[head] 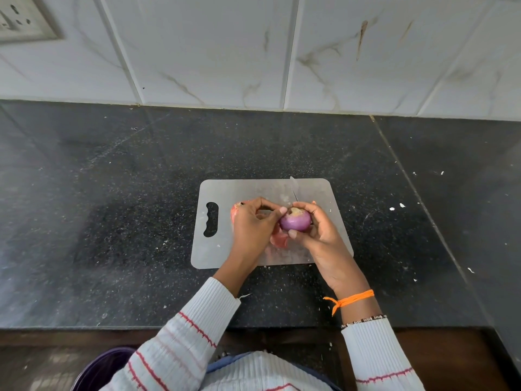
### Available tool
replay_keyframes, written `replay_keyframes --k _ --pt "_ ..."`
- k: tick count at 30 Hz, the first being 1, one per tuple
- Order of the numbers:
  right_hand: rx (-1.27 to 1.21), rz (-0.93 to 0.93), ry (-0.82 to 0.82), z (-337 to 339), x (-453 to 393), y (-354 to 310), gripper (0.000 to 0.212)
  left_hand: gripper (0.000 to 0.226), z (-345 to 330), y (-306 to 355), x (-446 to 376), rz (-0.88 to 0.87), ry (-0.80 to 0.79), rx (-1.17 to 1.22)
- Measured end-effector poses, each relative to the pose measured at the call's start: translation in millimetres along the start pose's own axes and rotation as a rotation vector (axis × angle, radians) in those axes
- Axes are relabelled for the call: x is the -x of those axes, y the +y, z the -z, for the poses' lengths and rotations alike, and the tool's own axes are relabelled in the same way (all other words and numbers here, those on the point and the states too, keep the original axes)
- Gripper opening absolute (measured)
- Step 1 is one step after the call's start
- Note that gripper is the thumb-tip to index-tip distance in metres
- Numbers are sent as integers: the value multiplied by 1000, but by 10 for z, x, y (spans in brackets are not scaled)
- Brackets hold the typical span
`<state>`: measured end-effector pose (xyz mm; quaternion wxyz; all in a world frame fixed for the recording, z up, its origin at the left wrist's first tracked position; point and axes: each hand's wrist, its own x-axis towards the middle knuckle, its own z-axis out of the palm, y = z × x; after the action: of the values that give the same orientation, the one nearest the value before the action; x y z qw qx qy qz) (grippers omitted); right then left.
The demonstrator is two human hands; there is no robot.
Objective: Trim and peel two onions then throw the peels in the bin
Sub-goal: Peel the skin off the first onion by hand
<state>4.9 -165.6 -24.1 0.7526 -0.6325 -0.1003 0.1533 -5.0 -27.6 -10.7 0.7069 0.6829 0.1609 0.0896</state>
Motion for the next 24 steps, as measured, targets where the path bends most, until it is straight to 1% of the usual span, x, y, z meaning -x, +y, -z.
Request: replay_keyframes --k 4,6,9,11,12,14,16,18,21,24 --pt "-29 -4 -17 13 3 6 47 11 15 32 8 -15 2 -3" --pt "-47 -15 -10 5 -2 1 48 9 15 68 40 -49 -41 -21" --pt "-42 -18 6 -15 -11 -8 48 20 -5 62 51 -94 -70 -169" --pt "-25 -19 10 -29 -11 -12 49 16 -18 47 41 -126 -42 -246" --pt "-15 -19 10 -36 -9 -15 49 12 -18 44 37 -133 -26 -249" --pt "-1 -17 4 -39 -6 -25 48 7 -10 52 37 -97 -17 -184" --pt "-11 -18 -11 -36 0 -29 47 7 2 46 24 -53 -18 -137" --pt "-34 -25 -31 -23 5 -28 47 7 7 18 -12 -38 0 -148" --pt "-136 -58 -54 6 20 -33 49 12 21 -29 -61 -36 36 -136" --pt "-298 -110 -64 13 38 -54 57 14 38 -73 -85 -19 42 -90"
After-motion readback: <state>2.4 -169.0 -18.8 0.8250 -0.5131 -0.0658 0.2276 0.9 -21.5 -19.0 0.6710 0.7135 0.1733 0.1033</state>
